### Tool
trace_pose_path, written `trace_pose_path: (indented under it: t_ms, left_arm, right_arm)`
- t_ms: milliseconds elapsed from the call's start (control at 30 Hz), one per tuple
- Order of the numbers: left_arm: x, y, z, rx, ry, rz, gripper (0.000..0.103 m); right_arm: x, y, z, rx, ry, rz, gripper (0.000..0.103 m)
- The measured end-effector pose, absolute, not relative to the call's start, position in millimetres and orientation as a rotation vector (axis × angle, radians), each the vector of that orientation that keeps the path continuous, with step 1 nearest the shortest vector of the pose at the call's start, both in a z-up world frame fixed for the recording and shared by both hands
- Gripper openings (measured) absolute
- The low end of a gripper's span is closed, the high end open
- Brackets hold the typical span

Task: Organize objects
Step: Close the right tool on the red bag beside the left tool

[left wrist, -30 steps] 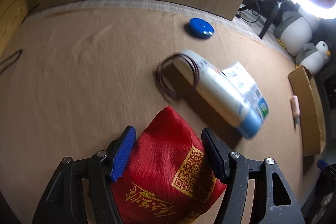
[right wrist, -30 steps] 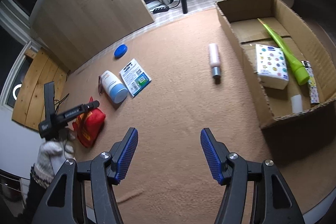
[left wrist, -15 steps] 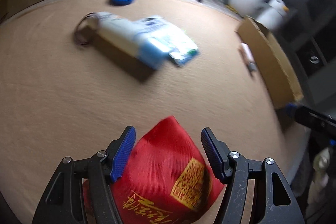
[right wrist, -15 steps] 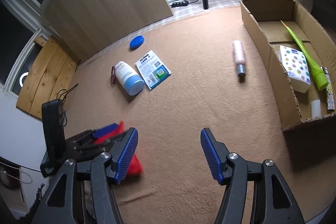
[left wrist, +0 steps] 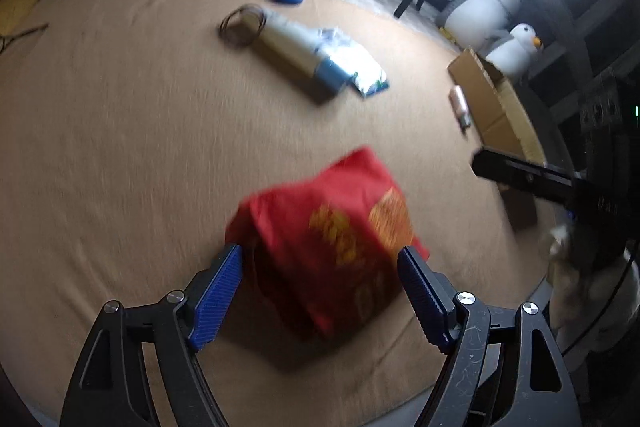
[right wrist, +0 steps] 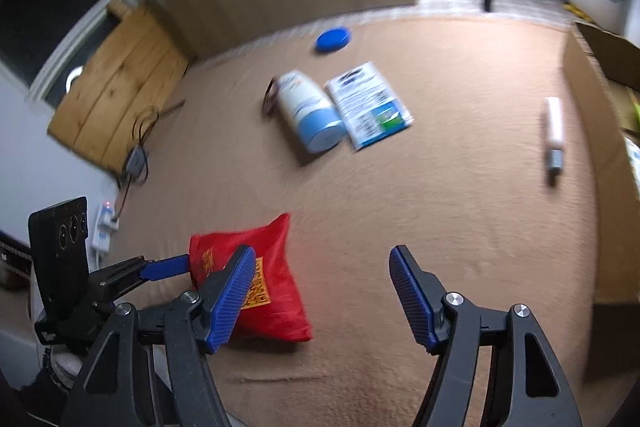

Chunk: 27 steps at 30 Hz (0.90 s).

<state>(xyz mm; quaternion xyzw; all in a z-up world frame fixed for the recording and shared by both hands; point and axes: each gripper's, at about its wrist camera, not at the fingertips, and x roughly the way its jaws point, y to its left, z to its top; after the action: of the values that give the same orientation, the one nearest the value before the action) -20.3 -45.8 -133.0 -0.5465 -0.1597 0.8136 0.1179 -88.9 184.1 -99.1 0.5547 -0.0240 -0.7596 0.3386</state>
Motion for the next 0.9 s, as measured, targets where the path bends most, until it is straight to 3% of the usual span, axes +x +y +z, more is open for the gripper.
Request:
trace_pose_path:
  t_ms: [633,900]
  left_arm:
    - [-18.6,-32.9,-156.6,-1.615,-0.508,2.322,0.08]
    - [-20.6,-22.3,-154.5,-1.592,-0.497,2.302,0.072]
  right_arm:
    - [-61.5,117.2,-137.1,1.538,0.144,-1.702,0.066]
    - [-56.4,121.2,-131.8,1.528,0.134,-1.71,0.057]
